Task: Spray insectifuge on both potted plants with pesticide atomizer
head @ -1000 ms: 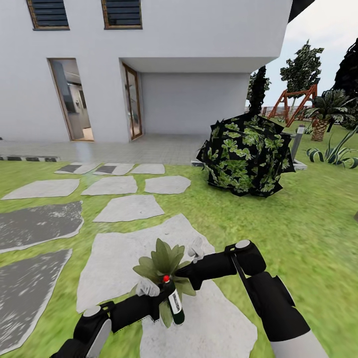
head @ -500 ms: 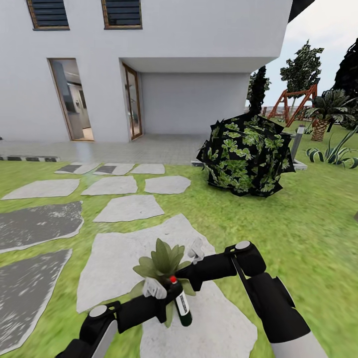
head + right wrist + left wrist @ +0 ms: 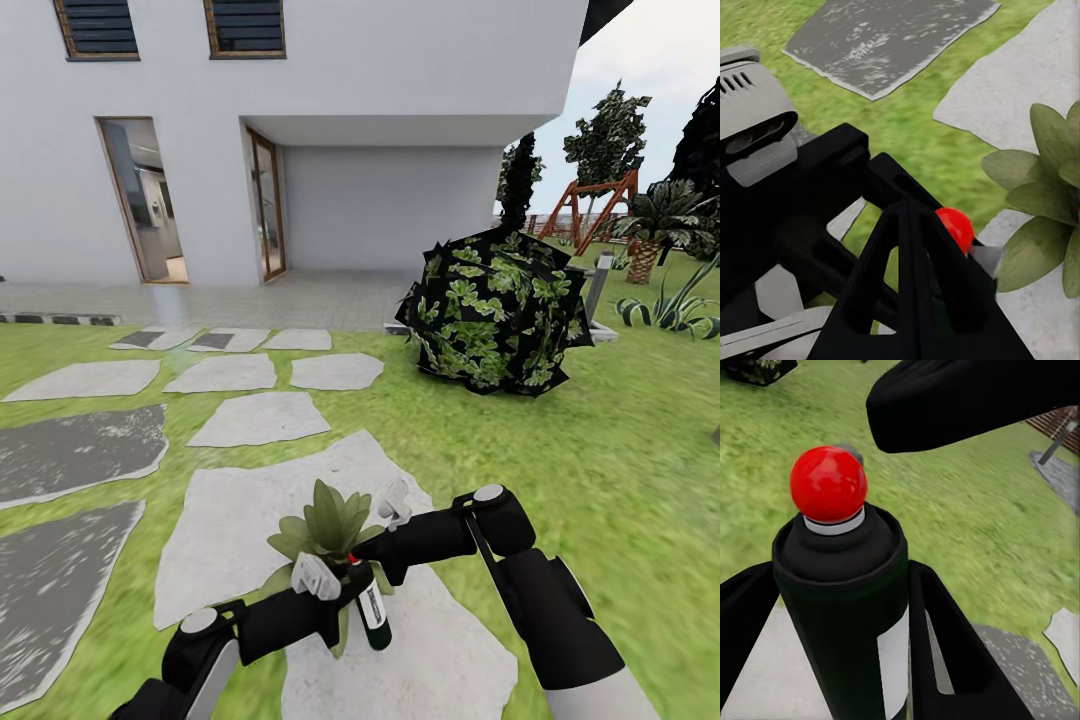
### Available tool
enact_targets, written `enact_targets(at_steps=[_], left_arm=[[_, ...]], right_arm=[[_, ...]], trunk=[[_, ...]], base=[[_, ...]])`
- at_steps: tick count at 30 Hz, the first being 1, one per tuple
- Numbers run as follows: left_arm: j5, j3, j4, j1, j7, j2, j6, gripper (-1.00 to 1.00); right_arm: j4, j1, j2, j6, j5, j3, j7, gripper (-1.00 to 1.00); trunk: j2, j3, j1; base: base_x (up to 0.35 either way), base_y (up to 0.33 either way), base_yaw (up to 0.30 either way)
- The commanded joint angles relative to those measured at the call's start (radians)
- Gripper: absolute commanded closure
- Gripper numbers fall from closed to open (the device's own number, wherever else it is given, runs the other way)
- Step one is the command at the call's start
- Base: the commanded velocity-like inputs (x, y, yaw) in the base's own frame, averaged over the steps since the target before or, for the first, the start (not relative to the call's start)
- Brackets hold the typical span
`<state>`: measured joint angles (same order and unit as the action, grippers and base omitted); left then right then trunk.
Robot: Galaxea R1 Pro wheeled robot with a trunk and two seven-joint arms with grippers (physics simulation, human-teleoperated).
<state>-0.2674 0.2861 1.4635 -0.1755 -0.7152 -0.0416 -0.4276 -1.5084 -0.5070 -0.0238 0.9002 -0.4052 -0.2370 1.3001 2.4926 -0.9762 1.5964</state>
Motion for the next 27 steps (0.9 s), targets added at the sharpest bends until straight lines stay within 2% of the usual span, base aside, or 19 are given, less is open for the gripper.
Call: enact_targets(at_steps=[1,16,20,22,25,27], left_arm=[[-0.011,0.001,0.005,0.000,0.000,-0.002,-0.009,1.00],[-0.012,0.001,0.011,0.003,0.001,-0.002,-0.011,1.00],[-0.004,-0.011,-0.028,0.007,0.007,-0.010,-0.008,1.00],[-0.001,-0.023,-0.052,0.009,0.022,-0.011,-0.007,1.00],[-0.004,-0.043,-0.080,0.011,0.118,-0.012,-0.009,1.00],[-0.007,-0.047,-0.105,0.011,0.169,-0.006,-0.013,1.00]], right_arm=[[-0.001,-0.001,-0.001,0.006,-0.010,0.001,0.010,1.00],[-0.004,-0.001,0.001,0.006,-0.009,0.003,0.011,1.00],[-0.014,-0.001,0.003,0.007,-0.004,0.016,0.009,1.00],[-0.016,-0.002,0.006,0.008,-0.003,0.045,0.004,1.00],[-0.018,-0.004,0.005,0.007,-0.007,0.129,-0.001,1.00],[-0.022,-0.007,0.008,0.007,-0.008,0.161,-0.003,1.00]], trunk=[[0.000,-0.001,0.000],[0.000,-0.001,0.000],[0.000,-0.001,0.000],[0.000,-0.001,0.000],[0.000,-0.001,0.000],[0.000,-0.001,0.000]], base=[[0.000,0.000,0.000],[0.000,0.000,0.000],[0.000,0.000,0.000],[0.000,0.000,0.000],[0.000,0.000,0.000],[0.000,0.000,0.000]])
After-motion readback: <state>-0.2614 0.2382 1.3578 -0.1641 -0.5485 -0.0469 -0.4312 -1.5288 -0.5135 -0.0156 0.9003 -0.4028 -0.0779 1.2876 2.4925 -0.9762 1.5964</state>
